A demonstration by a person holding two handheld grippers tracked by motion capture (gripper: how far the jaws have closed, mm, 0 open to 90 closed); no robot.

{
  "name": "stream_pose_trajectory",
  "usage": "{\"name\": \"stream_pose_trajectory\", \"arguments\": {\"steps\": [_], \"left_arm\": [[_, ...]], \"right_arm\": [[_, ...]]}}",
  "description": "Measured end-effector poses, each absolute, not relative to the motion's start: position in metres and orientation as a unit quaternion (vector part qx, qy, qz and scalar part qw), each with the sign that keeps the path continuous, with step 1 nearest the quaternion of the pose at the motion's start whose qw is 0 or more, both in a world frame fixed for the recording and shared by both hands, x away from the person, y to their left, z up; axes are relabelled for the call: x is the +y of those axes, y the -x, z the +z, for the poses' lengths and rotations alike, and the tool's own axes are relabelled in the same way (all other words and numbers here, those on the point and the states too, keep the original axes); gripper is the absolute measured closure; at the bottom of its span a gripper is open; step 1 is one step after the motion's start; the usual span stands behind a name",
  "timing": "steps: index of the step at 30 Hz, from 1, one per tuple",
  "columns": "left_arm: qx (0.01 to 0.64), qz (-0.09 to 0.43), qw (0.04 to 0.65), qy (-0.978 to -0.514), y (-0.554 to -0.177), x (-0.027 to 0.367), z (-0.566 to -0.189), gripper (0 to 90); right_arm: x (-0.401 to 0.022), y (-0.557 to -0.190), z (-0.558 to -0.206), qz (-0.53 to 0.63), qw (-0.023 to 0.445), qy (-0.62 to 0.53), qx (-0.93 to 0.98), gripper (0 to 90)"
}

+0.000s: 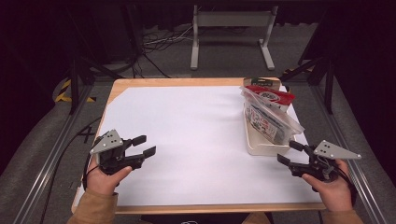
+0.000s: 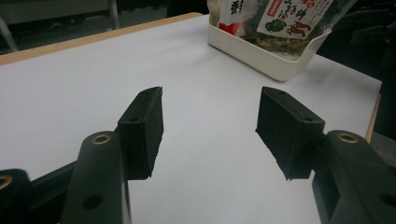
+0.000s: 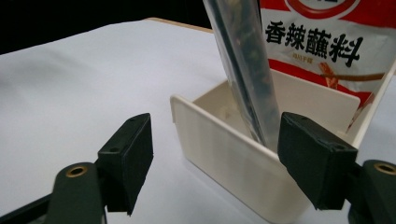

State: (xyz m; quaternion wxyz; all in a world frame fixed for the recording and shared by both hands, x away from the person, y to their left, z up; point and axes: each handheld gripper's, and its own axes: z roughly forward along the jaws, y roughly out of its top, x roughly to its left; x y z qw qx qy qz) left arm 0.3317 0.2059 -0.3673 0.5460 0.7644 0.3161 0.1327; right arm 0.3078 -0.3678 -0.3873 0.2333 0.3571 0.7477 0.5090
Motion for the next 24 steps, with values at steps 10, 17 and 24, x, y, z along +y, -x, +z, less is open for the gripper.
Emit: {"name": "stream_pose_trajectory", "arguments": {"steps": [10, 17, 24], "left_arm": [[0.314, 0.133, 0.552, -0.761, -0.329, 0.211, -0.376, 40.5], [0.304, 0.127, 0.556, -0.763, -0.329, 0.214, -0.386, 39.8], [0.304, 0.124, 0.550, -0.768, -0.330, 0.213, -0.396, 39.6]], "right_arm": [[-0.351, -0.306, -0.402, 0.499, 0.209, -0.323, 0.777, 29.4], [-0.336, -0.317, -0.417, 0.502, 0.184, -0.294, 0.792, 30.6], [-0.331, -0.322, -0.428, 0.492, 0.169, -0.299, 0.800, 31.3]]}}
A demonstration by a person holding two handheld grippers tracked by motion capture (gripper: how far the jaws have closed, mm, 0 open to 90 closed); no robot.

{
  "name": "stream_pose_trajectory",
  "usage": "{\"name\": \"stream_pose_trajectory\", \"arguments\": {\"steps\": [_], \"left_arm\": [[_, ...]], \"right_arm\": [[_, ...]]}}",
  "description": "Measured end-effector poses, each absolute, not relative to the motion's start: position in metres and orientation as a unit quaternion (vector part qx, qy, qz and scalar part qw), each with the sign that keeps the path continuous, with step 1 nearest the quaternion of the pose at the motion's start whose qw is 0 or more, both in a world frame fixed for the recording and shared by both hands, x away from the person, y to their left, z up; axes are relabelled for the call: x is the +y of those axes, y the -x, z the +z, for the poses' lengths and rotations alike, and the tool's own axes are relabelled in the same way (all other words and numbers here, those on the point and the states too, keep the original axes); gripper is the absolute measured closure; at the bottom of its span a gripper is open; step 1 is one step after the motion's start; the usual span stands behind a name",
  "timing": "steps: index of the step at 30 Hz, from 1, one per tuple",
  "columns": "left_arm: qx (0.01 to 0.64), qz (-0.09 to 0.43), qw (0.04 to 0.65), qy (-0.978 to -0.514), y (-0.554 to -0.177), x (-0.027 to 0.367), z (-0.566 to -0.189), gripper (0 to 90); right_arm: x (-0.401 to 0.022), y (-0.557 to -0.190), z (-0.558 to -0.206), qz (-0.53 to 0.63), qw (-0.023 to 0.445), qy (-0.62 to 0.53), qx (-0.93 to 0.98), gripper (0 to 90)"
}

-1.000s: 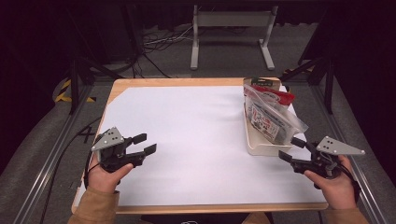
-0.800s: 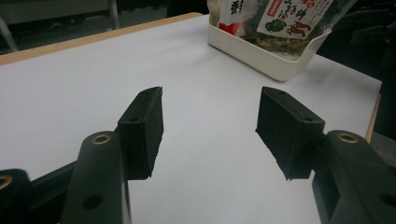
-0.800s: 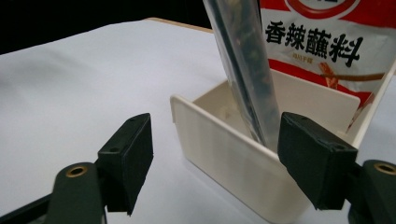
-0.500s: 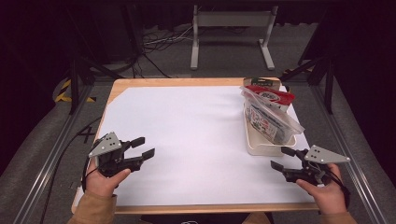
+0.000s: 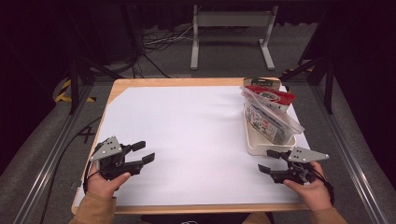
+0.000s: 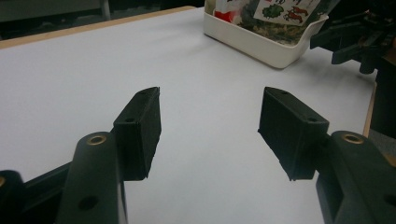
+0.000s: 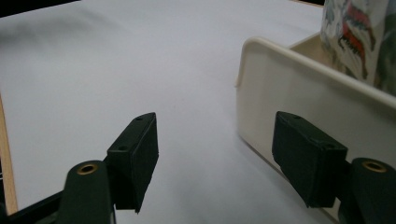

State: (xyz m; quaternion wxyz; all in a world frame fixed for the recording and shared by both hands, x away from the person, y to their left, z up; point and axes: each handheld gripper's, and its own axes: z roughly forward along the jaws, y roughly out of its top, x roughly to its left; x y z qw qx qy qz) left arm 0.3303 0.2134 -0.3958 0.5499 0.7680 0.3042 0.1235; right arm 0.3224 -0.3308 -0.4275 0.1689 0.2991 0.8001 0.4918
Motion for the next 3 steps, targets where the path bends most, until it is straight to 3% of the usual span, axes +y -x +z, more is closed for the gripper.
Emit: {"name": "stream_pose_trajectory", "arguments": {"steps": [3], "left_arm": [[0.305, 0.127, 0.546, -0.770, -0.3306, 0.2144, -0.3987, 38.6]], "right_arm": [[-0.3294, -0.3228, -0.4291, 0.491, 0.168, -0.300, 0.800, 31.3]]}}
